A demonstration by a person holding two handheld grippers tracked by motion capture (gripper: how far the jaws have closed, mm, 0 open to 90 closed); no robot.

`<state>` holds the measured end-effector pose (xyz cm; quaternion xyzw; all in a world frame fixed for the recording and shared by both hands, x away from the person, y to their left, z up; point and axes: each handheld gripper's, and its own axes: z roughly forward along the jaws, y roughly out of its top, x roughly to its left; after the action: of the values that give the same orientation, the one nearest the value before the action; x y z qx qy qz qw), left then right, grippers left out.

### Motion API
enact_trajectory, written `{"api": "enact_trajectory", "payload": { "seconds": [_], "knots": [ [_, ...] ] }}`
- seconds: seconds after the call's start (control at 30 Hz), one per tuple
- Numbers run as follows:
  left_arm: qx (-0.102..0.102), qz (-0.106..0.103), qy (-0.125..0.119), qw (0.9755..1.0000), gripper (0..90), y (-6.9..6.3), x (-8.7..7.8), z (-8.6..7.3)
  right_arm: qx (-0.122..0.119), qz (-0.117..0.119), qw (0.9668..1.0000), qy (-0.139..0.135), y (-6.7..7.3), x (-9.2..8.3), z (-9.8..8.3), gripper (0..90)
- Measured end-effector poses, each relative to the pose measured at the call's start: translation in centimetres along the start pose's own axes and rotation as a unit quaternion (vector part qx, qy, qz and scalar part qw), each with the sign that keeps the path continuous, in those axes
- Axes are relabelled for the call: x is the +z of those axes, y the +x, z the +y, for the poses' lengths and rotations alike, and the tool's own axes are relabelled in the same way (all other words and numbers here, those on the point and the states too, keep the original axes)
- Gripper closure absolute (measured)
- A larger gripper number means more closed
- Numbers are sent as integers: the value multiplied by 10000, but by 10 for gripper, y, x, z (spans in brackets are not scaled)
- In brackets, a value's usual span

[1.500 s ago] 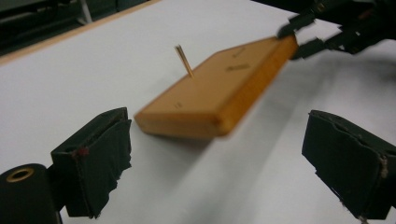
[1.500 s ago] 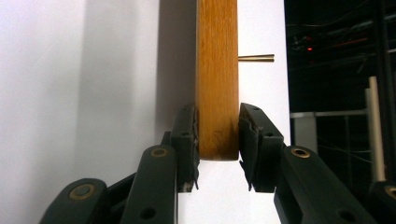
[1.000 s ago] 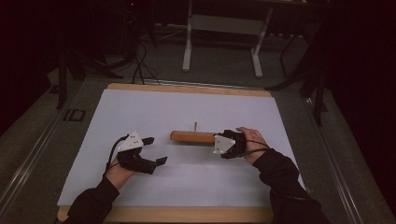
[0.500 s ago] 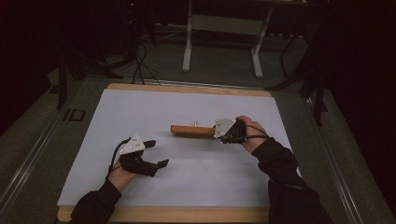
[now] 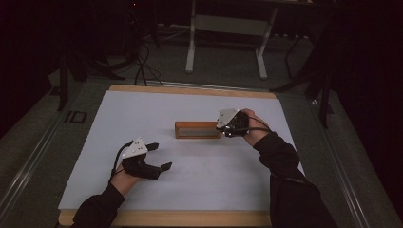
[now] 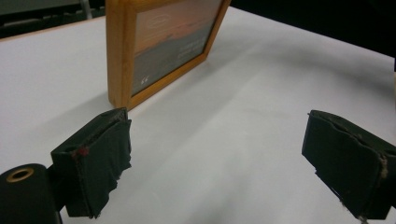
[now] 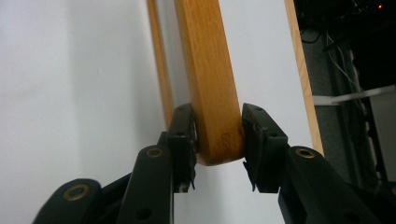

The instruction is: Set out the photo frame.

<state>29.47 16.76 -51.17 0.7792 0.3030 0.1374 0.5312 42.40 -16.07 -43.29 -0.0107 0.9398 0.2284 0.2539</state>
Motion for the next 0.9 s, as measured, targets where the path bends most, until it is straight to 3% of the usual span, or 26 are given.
{"api": "enact_trajectory", "payload": {
  "seconds": [0.03, 0.13, 0.23, 0.37, 0.57, 0.9],
  "knots": [
    [5, 2, -17, 10000, 84, 0, 0, 0, 124, -9, 9999, 11, -5, 3, 1, 648],
    [20, 25, -18, 10000, 84, -1, 0, -1, 187, -29, 9998, -3, -9, 6, 1, 644],
    [70, 14, 3, 10000, 84, -2, 1, -2, 486, -53, 9988, 27, -16, 12, 1, 636],
    [103, -104, 77, 9999, 84, -3, 3, -3, 742, -19, 9972, 18, -24, 15, 1, 628],
    [152, -74, 70, 9998, 84, -5, 5, -3, 706, -108, 9974, -40, -31, 20, -1, 613],
    [90, -80, 48, 9999, 84, -2, 3, -4, 878, -209, 9959, -25, -44, 31, -4, 594]
  ]
}}
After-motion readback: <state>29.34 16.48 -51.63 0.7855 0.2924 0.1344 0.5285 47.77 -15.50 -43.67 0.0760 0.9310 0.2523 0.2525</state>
